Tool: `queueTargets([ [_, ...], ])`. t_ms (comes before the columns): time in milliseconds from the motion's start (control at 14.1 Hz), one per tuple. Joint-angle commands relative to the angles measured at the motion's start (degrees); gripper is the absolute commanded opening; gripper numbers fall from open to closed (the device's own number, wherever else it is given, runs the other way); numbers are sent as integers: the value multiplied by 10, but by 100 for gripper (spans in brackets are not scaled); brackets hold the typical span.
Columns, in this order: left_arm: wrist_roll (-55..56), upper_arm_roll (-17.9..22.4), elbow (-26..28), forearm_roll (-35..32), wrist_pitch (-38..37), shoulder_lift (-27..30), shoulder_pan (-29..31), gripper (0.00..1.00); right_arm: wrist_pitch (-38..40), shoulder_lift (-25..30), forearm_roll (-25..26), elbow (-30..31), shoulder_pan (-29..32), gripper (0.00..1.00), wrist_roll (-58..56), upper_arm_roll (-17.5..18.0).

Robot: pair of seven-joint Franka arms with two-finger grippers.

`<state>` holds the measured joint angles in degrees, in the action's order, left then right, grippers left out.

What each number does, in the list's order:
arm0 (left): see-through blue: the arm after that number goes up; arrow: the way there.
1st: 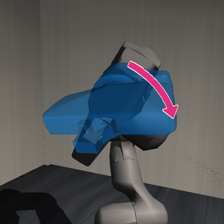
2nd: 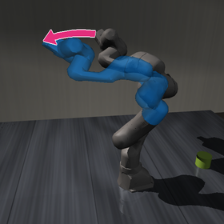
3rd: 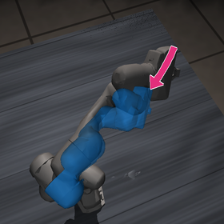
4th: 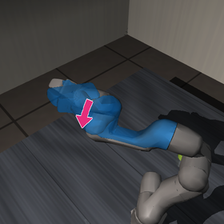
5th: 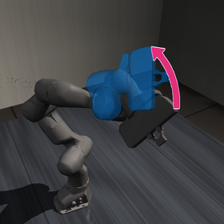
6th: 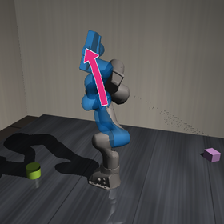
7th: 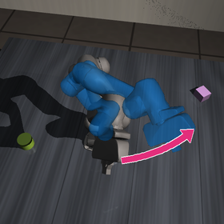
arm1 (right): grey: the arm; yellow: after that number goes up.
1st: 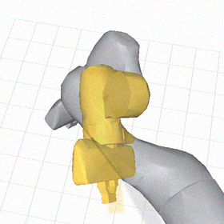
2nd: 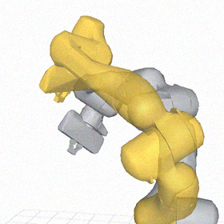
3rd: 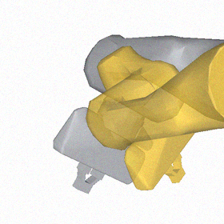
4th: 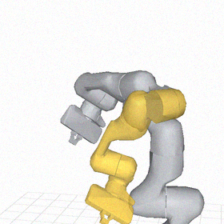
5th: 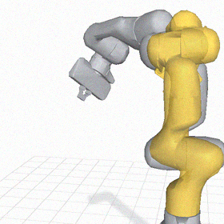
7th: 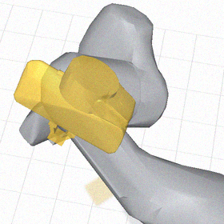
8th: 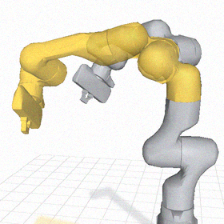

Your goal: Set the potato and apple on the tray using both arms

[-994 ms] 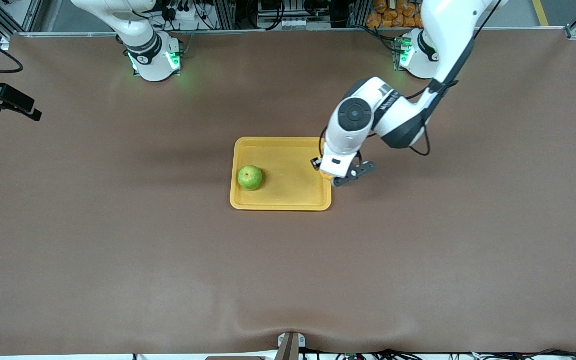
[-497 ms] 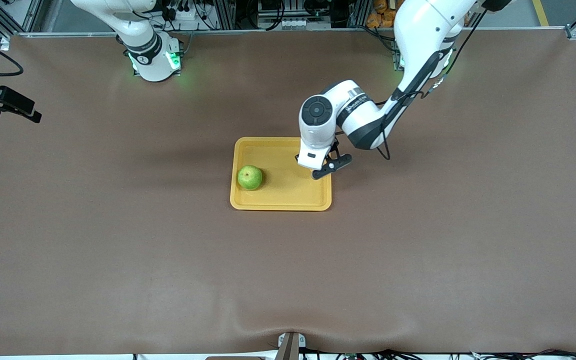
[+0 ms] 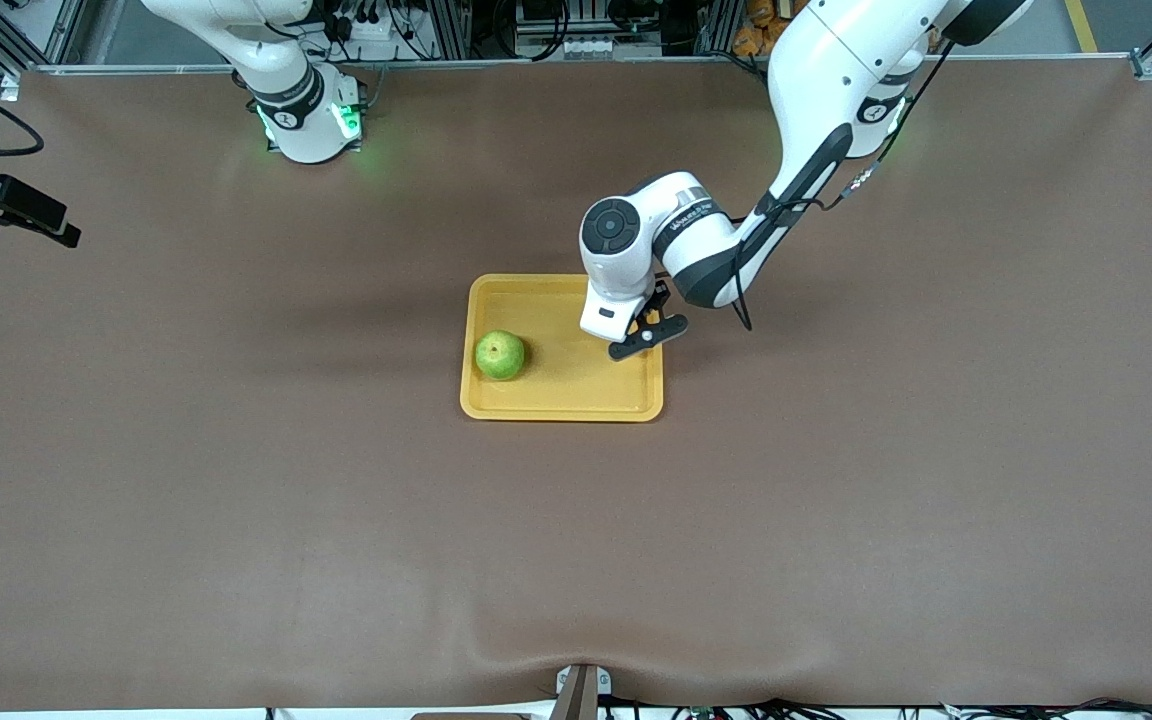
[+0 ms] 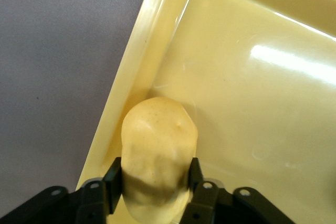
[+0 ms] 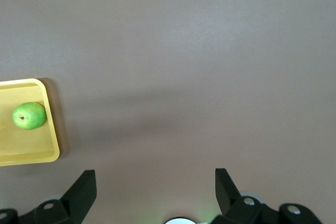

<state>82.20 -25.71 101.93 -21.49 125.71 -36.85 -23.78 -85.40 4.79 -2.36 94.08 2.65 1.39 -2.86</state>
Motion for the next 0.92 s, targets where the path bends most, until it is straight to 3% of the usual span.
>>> queueTargets([
  [0, 9, 5, -16, -15, -11, -7, -4, 100, 8, -7, -3, -15, 2, 100, -10, 1],
  [142, 5, 5, -23, -15, -13, 5, 0, 100, 9, -7, 7, -22, -13, 100, -11, 7],
  [355, -14, 0, -65, -8, -106, 51, 29, 100, 9, -7, 25, -26, -27, 100, -3, 7],
  [639, -176, -2, -201, 36, -287, 81, 83, 100, 8, -7, 24, -27, -27, 100, 41, 7],
  [852, -269, -3, -212, 79, -297, 139, 159, 100, 9, -7, 18, -27, -27, 100, 69, 7],
])
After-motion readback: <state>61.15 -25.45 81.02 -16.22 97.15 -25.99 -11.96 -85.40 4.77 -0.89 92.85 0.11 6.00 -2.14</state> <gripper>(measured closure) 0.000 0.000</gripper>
